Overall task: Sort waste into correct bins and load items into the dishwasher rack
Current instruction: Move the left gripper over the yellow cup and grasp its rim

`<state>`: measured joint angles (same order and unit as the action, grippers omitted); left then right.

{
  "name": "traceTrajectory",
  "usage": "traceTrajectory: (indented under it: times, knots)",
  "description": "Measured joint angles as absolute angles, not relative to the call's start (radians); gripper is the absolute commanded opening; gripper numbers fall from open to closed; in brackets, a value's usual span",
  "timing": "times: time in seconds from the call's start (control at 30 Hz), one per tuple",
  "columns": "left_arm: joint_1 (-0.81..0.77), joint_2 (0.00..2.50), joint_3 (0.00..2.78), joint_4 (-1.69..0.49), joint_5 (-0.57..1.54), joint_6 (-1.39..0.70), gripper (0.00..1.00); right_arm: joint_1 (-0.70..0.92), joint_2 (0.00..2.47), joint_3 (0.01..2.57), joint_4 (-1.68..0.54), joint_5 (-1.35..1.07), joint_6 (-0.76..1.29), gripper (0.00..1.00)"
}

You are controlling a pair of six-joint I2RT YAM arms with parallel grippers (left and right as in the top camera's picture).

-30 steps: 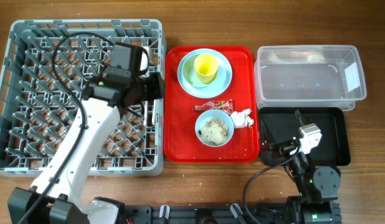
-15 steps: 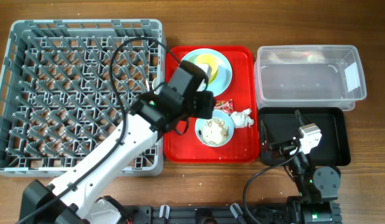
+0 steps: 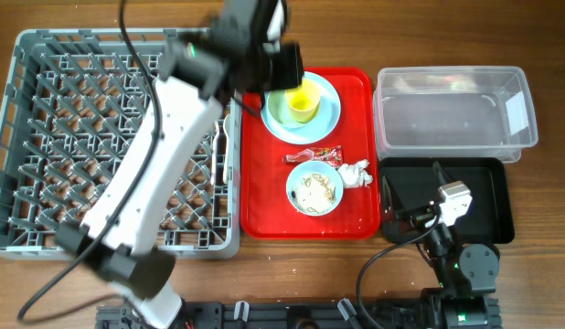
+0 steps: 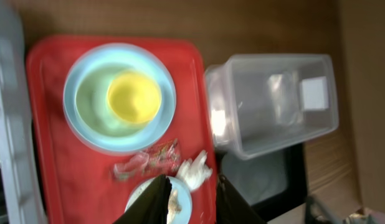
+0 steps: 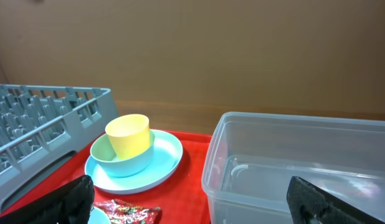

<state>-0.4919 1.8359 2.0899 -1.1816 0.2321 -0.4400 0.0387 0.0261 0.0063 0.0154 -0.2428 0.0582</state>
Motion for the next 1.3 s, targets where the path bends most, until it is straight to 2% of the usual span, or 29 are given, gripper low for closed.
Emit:
traceTrajectory:
  times: [0.07,0.13,0.47,0.8,1.3]
  knots:
    - [-0.488,1.944,2.290,-1.275,0.235,-0.411,0.21,0.039,0.027,0.006,0.015,-0.243,0.058,1.00]
    - [-0.498,2.011,2.357,-1.296,0.234,-0.396,0.20,0.039,0.027,0.006,0.015,-0.243,0.058,1.00]
    - [-0.616,2.372,2.369,-1.263,0.106,-0.364,0.19,0.039,0.027,0.006,0.015,-0.243,0.058,1.00]
    - [-0.638,2.401,2.369,-1.241,-0.057,-0.356,0.19,0.039,0.027,0.006,0.015,-0.243,0.058,1.00]
    - [-0.640,2.405,2.304,-1.186,-0.085,-0.356,0.19,0.039,0.027,0.006,0.015,-0.243,0.058,1.00]
